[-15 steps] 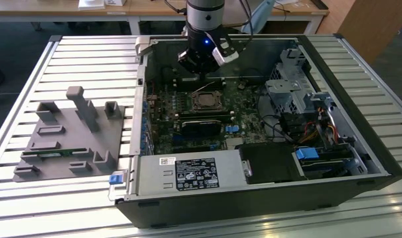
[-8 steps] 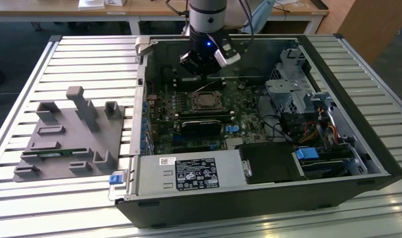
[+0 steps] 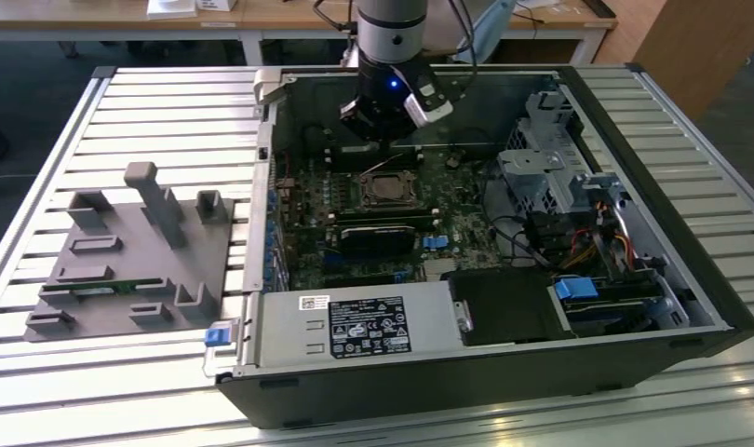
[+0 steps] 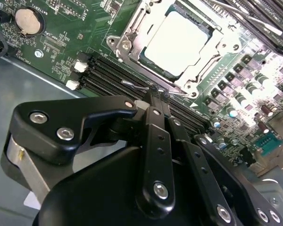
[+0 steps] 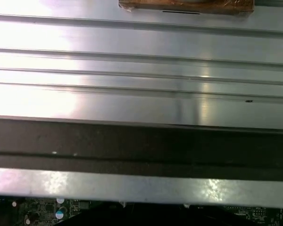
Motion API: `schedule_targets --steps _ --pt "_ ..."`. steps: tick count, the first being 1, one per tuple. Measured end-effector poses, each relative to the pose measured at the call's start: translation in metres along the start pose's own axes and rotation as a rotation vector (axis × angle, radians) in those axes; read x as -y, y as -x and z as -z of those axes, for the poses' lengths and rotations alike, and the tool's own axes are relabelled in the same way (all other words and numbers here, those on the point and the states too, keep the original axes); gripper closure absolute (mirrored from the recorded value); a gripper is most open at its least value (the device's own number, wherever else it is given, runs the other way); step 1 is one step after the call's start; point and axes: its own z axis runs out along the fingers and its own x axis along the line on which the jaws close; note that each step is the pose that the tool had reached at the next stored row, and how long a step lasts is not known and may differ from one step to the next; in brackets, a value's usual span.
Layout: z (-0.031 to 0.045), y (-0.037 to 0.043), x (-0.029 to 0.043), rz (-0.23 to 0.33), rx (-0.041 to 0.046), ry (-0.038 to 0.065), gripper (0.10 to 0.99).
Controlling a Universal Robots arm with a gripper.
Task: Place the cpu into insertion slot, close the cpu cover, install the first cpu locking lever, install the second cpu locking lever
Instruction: 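Install the first cpu locking lever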
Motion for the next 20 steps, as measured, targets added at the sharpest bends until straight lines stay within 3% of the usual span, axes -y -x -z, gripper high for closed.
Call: schedule_targets --steps 20 --pt "-0.0101 0.0141 -0.0031 0.0 -0.0001 -0.001 0.965"
